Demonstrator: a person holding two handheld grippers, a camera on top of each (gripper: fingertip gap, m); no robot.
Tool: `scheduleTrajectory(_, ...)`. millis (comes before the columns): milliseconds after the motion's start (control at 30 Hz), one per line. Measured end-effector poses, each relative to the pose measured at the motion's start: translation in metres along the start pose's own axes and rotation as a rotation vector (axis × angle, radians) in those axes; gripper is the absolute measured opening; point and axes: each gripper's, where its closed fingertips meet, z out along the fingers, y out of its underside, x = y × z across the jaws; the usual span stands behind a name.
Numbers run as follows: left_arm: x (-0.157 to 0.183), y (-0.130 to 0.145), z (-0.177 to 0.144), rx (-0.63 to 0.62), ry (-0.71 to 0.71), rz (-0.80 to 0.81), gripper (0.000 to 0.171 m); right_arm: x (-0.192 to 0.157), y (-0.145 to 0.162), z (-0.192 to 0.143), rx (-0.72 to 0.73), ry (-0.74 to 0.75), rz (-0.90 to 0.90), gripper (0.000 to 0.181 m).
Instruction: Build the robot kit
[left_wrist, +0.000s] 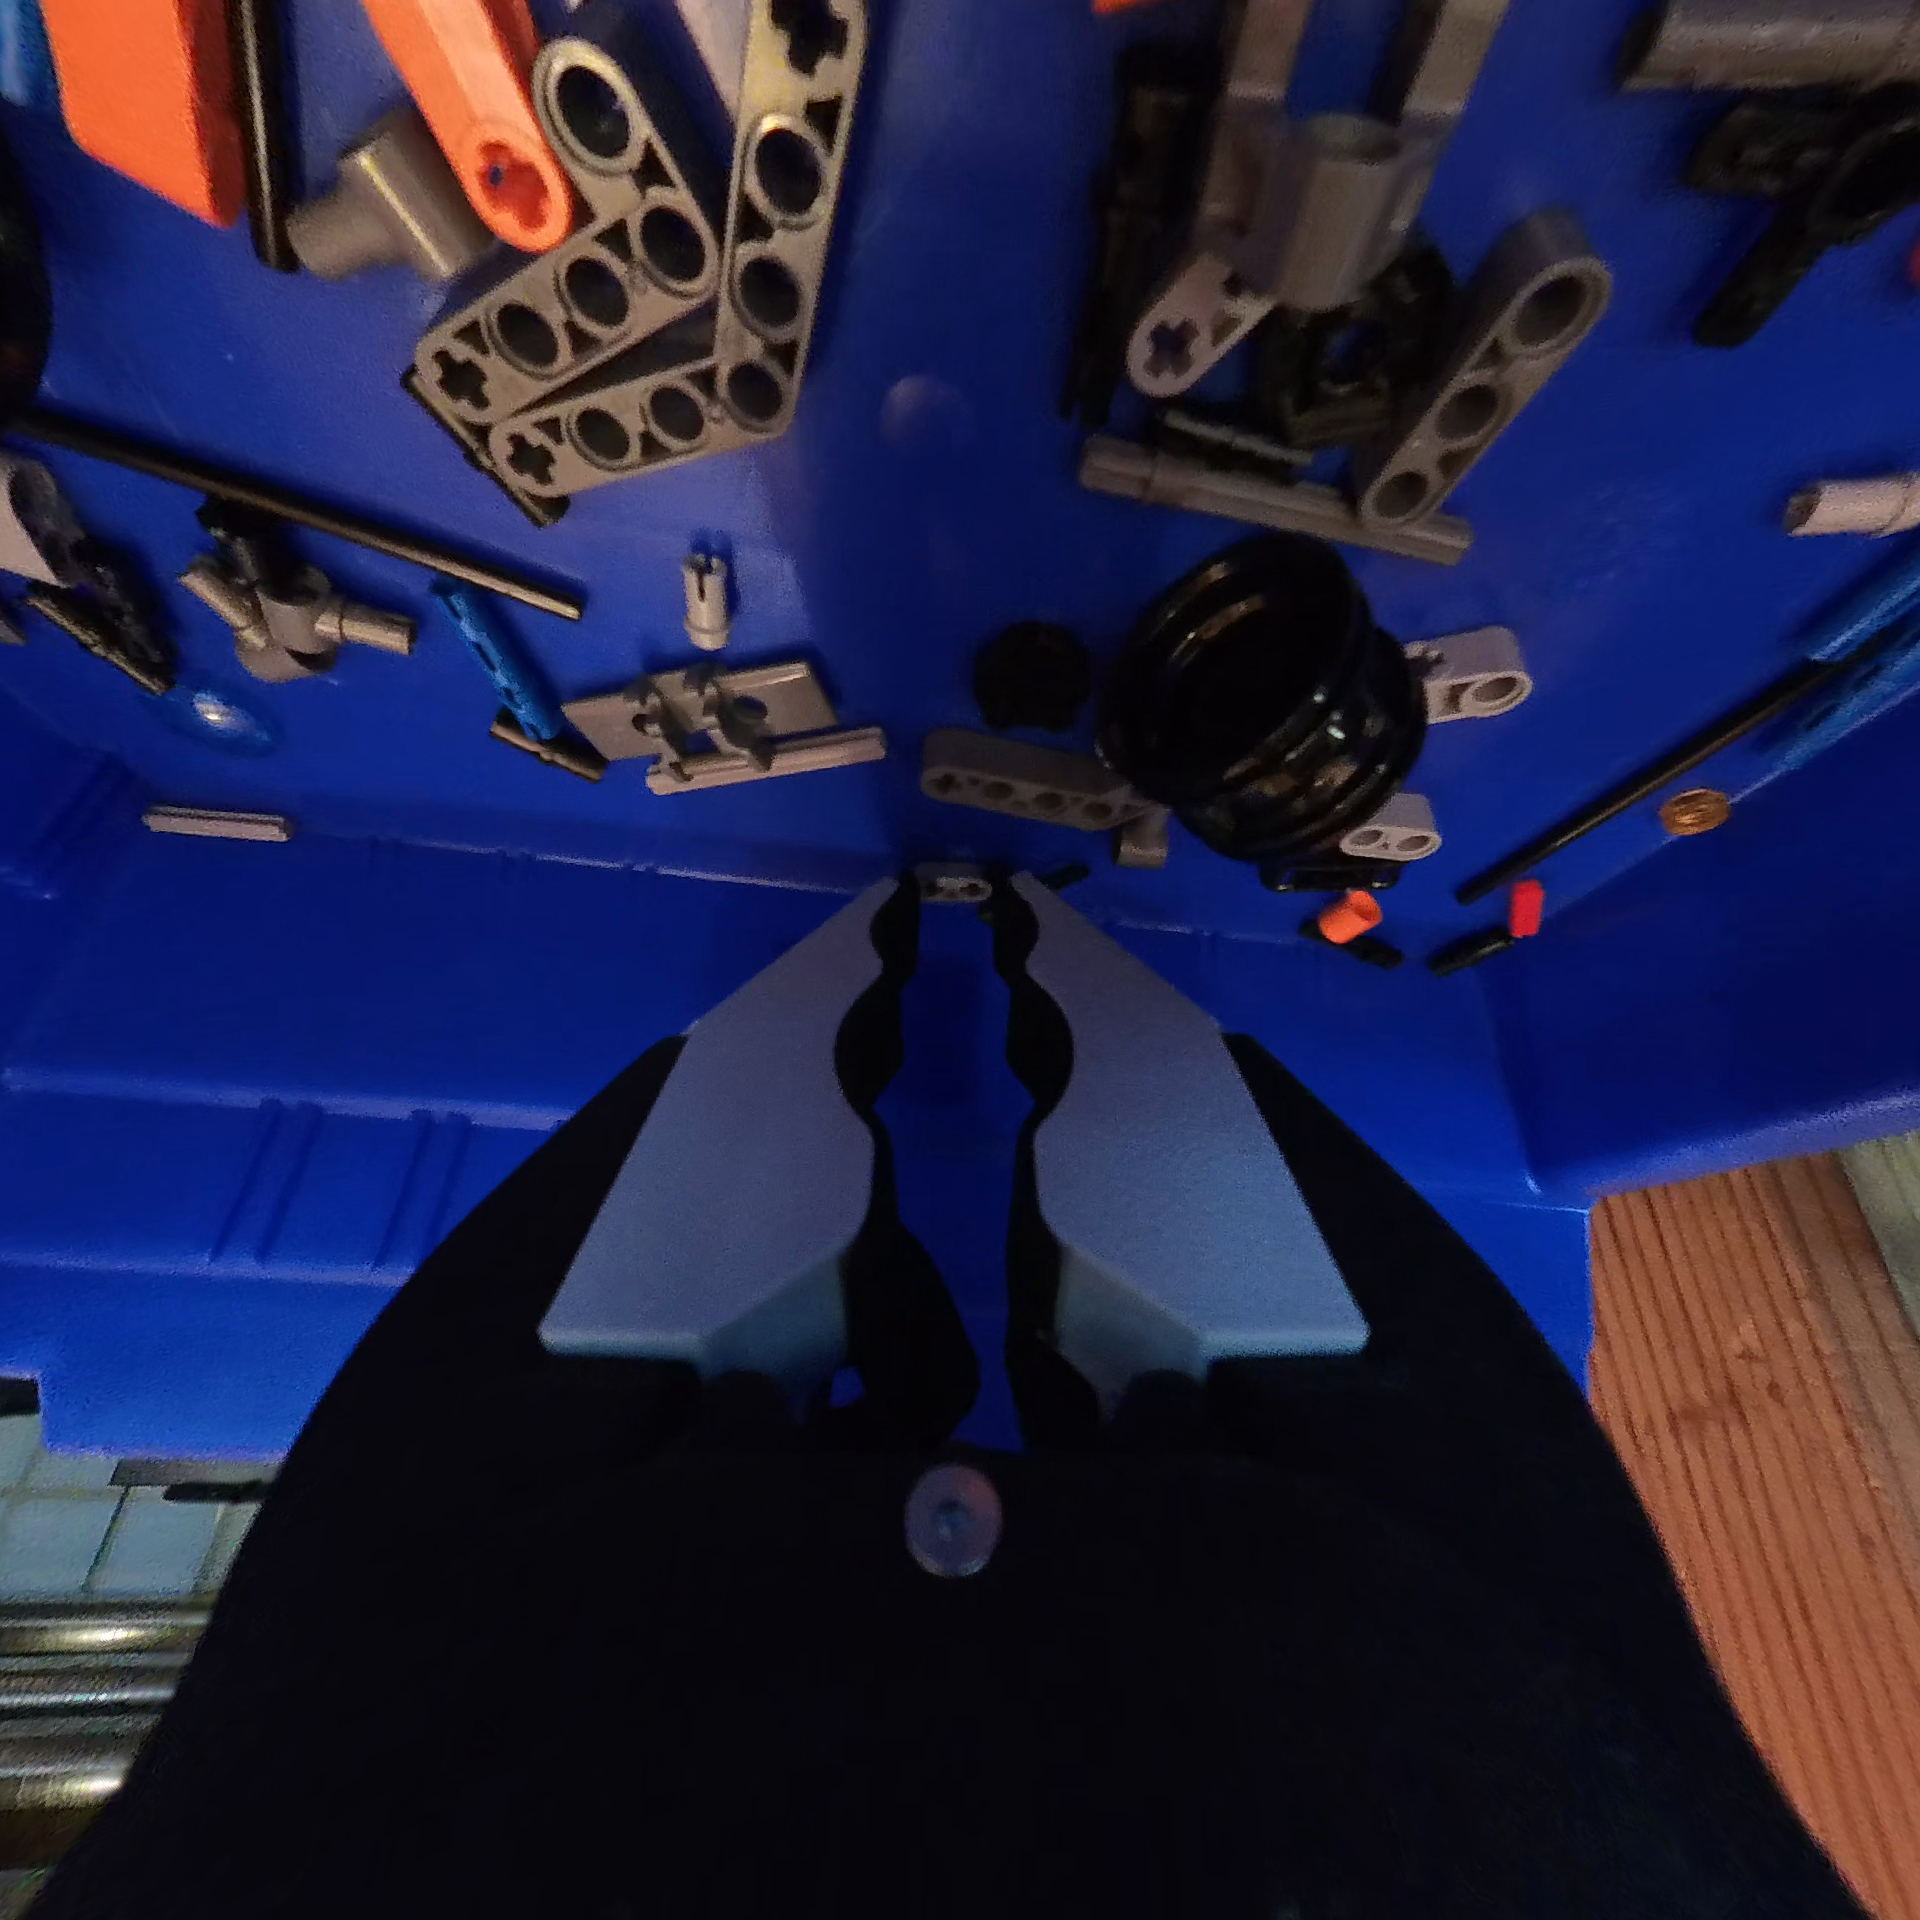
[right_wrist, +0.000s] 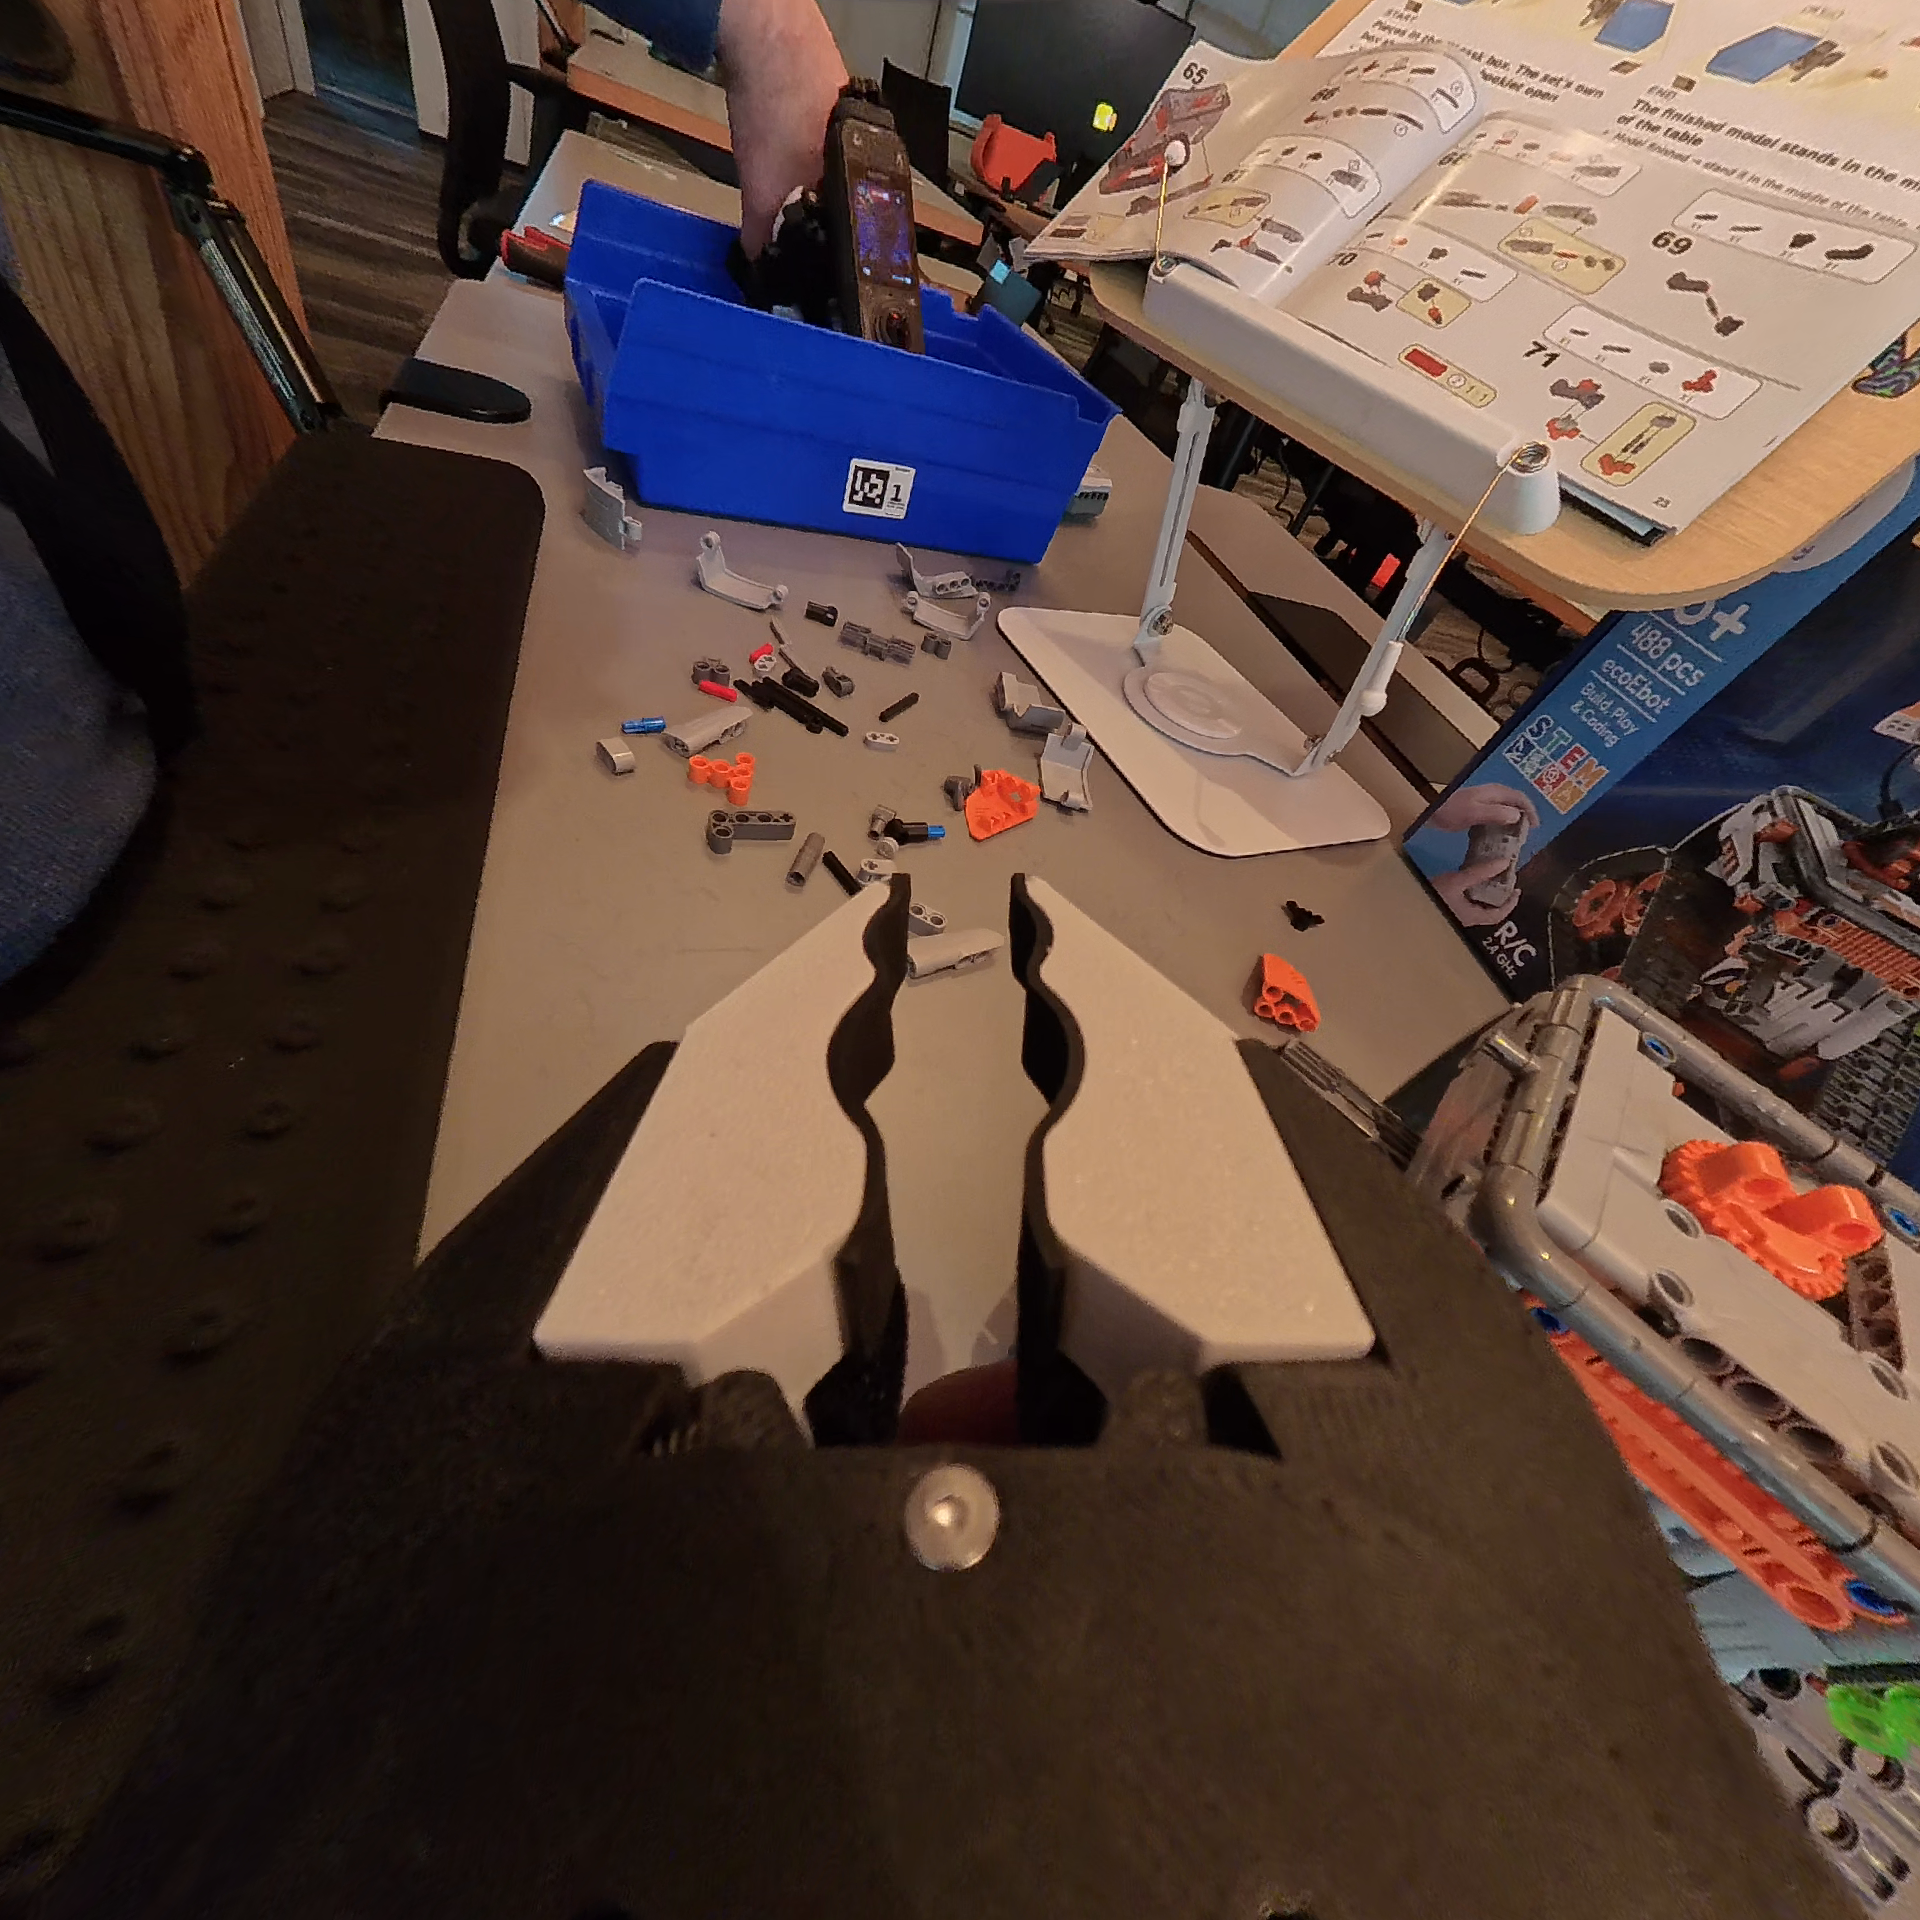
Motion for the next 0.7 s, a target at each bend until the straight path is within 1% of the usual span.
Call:
scheduleTrajectory(67,0.003,-0.003,-0.002,0.022,-0.001,0.008,0.012,0.000,0.000,0.000,-0.001,0.000,0.002,0.017)
scheduleTrajectory(133,0.009,-0.016,-0.010,0.106,0.020,-0.001,0.012,0.000,0.001,0.001,-0.004,-0.001,0.003,0.017)
scheduleTrajectory(233,0.005,-0.028,-0.025,0.203,-0.034,-0.008,0.012,0.000,0.001,0.000,-0.004,-0.002,0.003,0.017)
scheduleTrajectory(300,0.003,-0.025,-0.027,0.208,-0.046,-0.046,0.020,0.000,0.000,0.000,-0.001,-0.001,0.001,0.017)
scheduleTrajectory(400,0.003,-0.021,-0.022,0.212,-0.041,-0.089,0.024,0.000,-0.001,0.000,0.002,-0.001,-0.002,0.017)
scheduleTrajectory(533,0.002,-0.026,-0.016,0.253,-0.050,-0.105,0.023,0.000,-0.001,0.000,0.003,0.000,-0.005,0.017)
scheduleTrajectory(600,-0.002,-0.028,-0.018,0.264,-0.086,-0.085,0.023,0.000,-0.001,0.000,0.000,0.002,-0.005,0.017)
scheduleTrajectory(700,-0.004,-0.039,-0.030,0.351,-0.076,-0.111,0.020,0.000,0.000,0.000,-0.002,0.003,-0.002,0.017)
